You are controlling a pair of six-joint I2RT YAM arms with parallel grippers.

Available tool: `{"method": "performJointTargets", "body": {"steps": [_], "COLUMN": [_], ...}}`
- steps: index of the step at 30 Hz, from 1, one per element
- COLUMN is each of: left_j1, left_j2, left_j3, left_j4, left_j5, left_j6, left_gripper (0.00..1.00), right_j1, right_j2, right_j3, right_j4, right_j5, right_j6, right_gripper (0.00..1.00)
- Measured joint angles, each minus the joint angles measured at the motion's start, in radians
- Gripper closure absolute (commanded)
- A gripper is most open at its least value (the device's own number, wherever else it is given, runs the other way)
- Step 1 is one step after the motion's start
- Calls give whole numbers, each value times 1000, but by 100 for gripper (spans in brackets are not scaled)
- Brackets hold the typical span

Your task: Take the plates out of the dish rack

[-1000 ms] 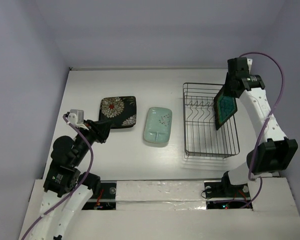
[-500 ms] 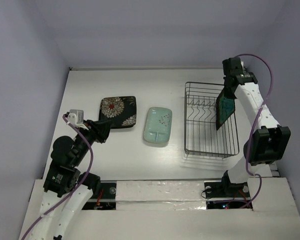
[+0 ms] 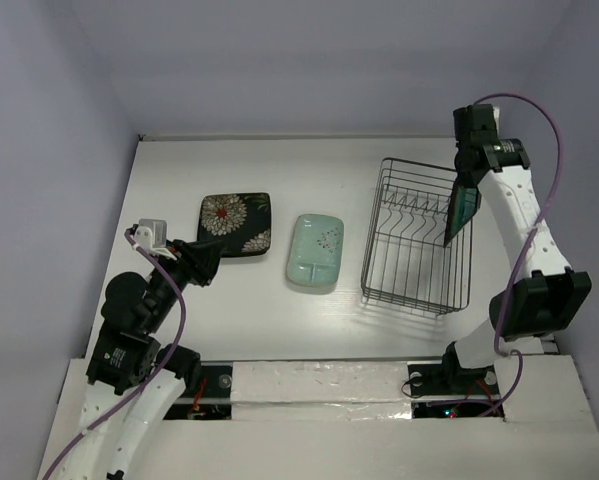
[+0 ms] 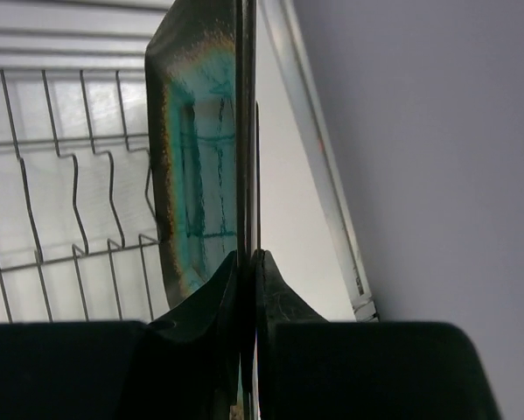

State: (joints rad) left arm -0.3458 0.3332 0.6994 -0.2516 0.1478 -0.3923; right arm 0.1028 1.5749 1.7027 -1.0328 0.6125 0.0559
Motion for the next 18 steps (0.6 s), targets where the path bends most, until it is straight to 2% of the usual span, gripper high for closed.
{"method": "performJointTargets", "body": {"steps": [7,10,14,18], "left_j1": [2,8,17,23], "left_j2": [-2,-2,-2,-1], "left_j3": [0,0,0,0], "left_j4": [0,0,0,0], "left_j5": [0,0,0,0], "left_j6": [-2,-2,-2,-3], "left_gripper": [77,76,76,75], "right_j1": [32,105,237,359], "right_j2": [-97,-193,-303,-307], "right_j3": [158,157,60,-117], "right_j4": [-31,16,156,419], "right_j5": [-10,-71,-181,-317], "right_j6": [35,82,169,312], "right_gripper": [100,100,100,100]}}
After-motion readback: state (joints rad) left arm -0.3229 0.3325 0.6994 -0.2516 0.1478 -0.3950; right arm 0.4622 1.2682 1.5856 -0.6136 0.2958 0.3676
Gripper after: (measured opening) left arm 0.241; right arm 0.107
